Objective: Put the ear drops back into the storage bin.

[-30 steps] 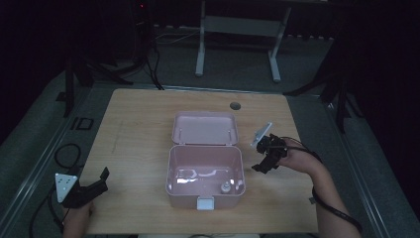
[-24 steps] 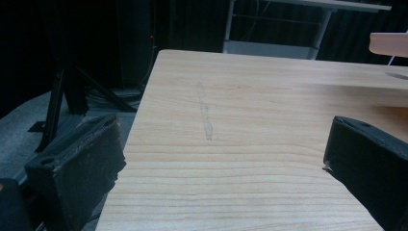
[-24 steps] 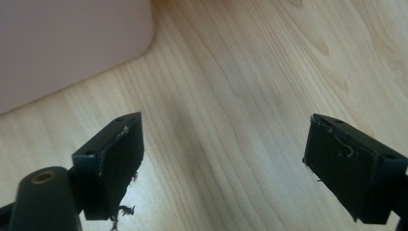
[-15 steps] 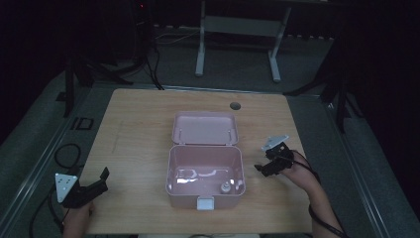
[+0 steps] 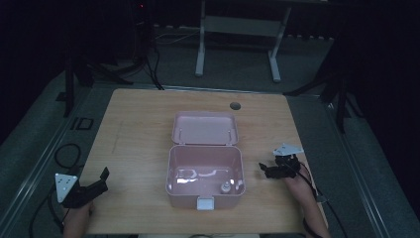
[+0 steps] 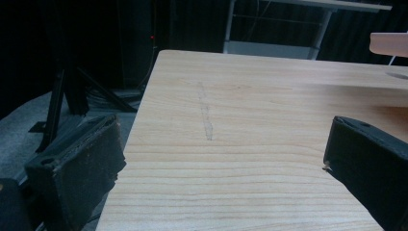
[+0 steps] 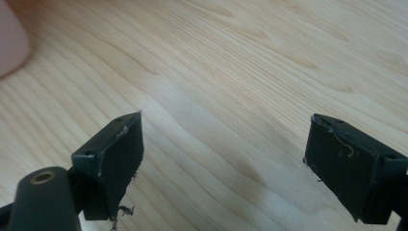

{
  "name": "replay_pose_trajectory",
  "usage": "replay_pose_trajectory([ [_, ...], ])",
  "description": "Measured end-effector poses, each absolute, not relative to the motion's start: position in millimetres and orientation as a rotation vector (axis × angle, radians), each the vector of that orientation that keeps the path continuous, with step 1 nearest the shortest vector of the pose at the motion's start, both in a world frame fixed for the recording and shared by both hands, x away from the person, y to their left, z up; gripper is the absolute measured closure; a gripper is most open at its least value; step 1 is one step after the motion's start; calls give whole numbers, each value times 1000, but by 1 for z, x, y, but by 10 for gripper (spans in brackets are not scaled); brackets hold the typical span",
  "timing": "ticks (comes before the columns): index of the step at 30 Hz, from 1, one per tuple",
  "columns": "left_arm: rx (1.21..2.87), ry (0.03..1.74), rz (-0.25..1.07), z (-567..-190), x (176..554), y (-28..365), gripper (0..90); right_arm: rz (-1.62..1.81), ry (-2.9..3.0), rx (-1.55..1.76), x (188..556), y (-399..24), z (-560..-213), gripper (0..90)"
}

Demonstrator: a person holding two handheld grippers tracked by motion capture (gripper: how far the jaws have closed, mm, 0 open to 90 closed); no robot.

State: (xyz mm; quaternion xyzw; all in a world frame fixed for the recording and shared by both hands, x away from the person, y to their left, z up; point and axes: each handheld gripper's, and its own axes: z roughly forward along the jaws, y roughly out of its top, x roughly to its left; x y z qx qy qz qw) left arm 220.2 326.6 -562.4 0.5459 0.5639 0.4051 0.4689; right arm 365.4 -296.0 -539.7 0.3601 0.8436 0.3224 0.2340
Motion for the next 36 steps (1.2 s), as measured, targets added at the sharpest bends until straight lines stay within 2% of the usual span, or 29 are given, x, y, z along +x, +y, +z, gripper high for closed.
replay_pose_trajectory([
  [21, 1335, 1388, 992, -562, 220, 327, 5, 1087, 2085, 1253, 355, -336, -550, 134],
  [36, 1339, 1384, 990, -562, 220, 327, 5, 1130, 2071, 1342, 357, -341, -555, 136],
])
